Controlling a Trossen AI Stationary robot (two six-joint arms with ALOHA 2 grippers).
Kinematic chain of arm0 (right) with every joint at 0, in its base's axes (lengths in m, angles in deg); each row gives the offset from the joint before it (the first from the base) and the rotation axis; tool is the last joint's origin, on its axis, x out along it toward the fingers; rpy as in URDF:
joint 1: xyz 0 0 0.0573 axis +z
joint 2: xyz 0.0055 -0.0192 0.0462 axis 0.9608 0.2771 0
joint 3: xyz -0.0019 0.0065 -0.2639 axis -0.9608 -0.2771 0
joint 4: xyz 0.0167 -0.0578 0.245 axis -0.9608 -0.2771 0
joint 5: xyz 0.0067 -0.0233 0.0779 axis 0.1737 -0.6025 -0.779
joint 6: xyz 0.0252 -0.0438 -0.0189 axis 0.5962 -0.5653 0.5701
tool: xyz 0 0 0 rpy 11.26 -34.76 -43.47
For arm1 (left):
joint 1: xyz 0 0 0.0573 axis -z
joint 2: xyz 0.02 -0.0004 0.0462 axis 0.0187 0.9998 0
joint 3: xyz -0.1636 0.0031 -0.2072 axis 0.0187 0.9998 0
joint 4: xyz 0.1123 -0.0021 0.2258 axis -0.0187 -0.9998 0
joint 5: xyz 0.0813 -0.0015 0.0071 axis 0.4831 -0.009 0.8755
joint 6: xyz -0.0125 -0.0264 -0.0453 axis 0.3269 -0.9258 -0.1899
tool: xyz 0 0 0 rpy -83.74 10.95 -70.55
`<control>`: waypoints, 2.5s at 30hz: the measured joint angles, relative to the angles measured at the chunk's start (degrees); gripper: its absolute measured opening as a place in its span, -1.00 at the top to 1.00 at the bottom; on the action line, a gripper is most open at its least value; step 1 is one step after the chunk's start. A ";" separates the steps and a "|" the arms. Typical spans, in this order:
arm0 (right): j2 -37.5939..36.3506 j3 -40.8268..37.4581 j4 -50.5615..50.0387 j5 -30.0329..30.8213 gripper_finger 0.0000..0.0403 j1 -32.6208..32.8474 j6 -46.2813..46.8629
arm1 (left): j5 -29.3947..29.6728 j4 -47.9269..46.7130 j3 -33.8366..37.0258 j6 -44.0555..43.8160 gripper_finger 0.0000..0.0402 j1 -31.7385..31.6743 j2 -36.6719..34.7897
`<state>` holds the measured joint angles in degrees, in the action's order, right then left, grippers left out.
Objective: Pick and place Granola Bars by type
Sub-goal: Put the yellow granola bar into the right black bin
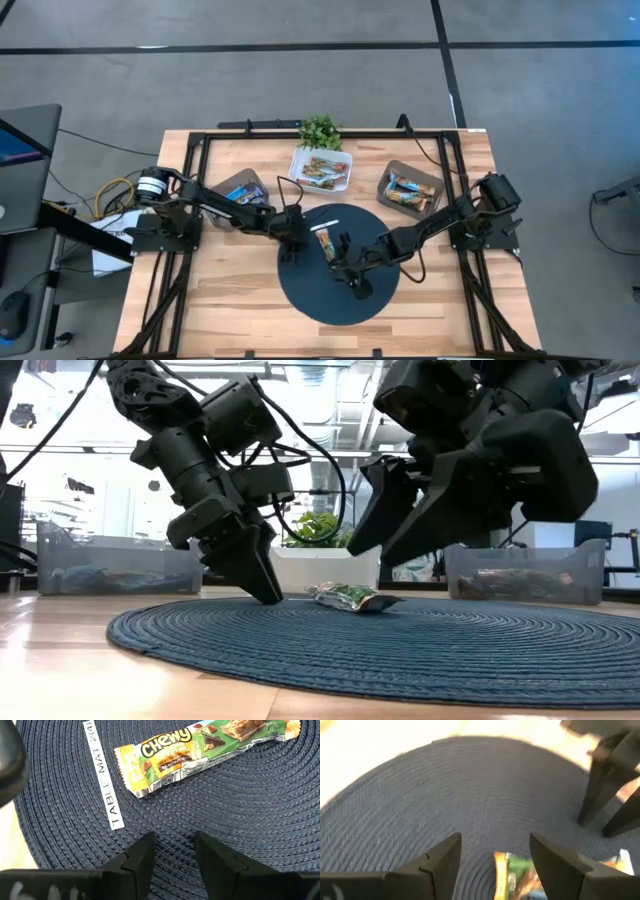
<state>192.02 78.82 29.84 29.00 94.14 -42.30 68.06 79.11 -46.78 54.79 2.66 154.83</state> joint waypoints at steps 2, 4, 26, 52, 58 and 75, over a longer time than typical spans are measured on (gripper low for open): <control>0.02 -0.04 -0.32 0.00 -0.13 0.02 0.14 | 0.04 -0.01 0.02 0.00 0.32 0.12 -0.02; 0.02 -0.04 -0.19 -0.04 -0.13 0.00 0.84 | -0.05 -0.01 0.02 0.00 0.32 0.13 -0.02; 3.61 1.38 -5.09 7.47 -0.03 -0.87 0.47 | -1.24 -0.04 0.04 -0.02 0.32 0.13 -0.02; 3.55 2.91 -7.32 2.30 -0.06 -6.76 26.94 | -1.44 -0.03 0.07 0.09 0.32 0.15 -0.02; 3.56 2.91 -10.01 1.98 -0.14 -6.78 29.82 | -1.45 0.01 0.07 0.09 0.32 0.17 -0.02; 3.67 6.95 -23.10 7.98 0.52 -5.29 25.87 | -1.50 0.02 0.07 0.26 0.32 0.17 -0.02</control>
<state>195.69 85.76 6.73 36.98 88.85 -16.43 66.56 79.14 -46.71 55.05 2.83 154.81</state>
